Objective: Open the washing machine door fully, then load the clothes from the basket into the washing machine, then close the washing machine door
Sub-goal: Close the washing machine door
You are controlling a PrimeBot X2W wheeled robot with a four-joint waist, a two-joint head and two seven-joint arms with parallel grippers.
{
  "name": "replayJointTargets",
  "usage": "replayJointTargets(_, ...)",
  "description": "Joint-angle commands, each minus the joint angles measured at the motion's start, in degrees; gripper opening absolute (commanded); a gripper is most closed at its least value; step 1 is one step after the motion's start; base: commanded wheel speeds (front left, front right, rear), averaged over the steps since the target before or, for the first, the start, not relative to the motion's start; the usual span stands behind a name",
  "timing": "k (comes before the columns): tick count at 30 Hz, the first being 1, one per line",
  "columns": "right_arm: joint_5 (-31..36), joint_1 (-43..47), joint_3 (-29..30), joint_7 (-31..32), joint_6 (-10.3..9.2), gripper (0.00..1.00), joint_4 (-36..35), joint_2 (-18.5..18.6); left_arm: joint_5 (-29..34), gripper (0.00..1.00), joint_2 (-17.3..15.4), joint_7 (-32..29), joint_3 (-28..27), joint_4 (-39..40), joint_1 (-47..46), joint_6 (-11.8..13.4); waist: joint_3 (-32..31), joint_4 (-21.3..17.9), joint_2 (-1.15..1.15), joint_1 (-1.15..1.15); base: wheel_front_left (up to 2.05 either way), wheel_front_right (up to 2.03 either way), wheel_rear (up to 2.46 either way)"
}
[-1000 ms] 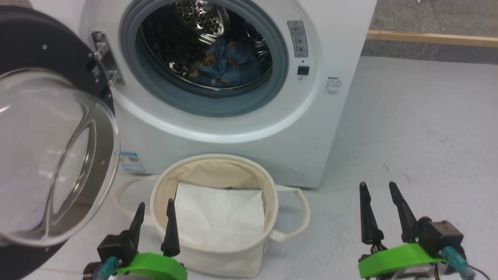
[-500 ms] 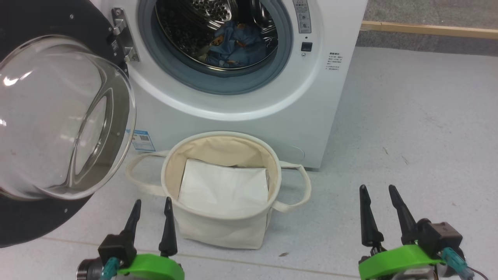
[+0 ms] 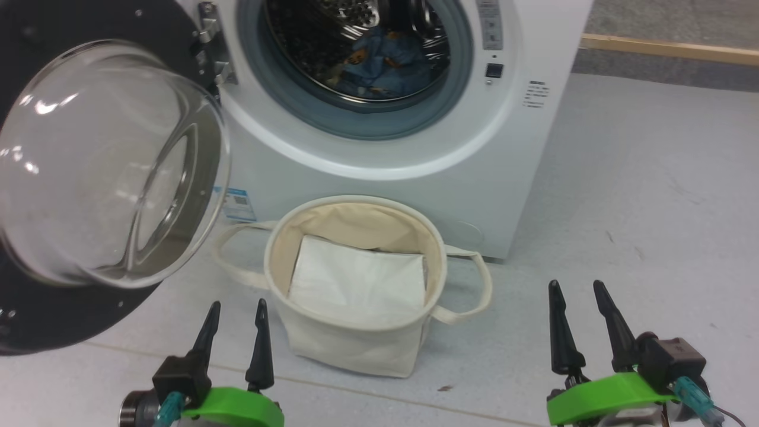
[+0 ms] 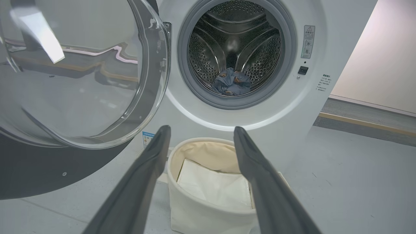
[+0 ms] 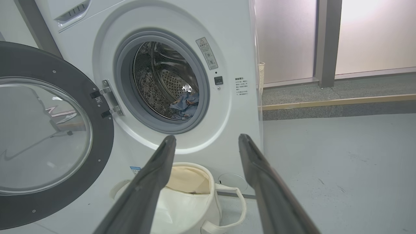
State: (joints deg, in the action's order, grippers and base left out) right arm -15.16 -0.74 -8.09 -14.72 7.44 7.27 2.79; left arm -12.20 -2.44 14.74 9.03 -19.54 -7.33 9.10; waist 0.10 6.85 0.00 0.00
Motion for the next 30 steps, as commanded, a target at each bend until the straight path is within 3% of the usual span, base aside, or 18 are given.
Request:
replayJointTargets(1, -0.3, -1.3, -1.4, -0.3, 0.05, 1.00, -2.6, 0.1, 0.5, 1.00, -0.5, 0.3, -1.6, 2.5, -1.6, 0.6, 0.0, 1.9, 0.00, 0.00, 0.00, 0.00, 0.00)
replayJointTargets(6, -0.8, -1.2, -2.6, -0.3, 0.05, 1.00, -3.5, 0.1, 0.9, 1.00, -0.4, 0.3, -2.0, 3.3, -1.2, 1.1, 0.0, 5.3, 0.00, 0.00, 0.00, 0.00, 0.00)
replayJointTargets(21, -1.6, 0.0, -6.1, -0.3, 0.05, 1.00, -4.2, 0.1, 3.5, 1.00, -1.2, 0.3, -5.7, 6.4, 1.4, 2.1, -2.7, 20.0, 0.00, 0.00, 0.00, 0.00, 0.00)
replayJointTargets(30, -1.8, -1.0, -8.1, -0.3, 0.05, 1.00, -3.4, 0.1, 4.2, 1.00, -1.4, 0.3, -7.5, 9.1, 2.7, 1.9, -2.5, 21.5, 0.00, 0.00, 0.00, 0.00, 0.00)
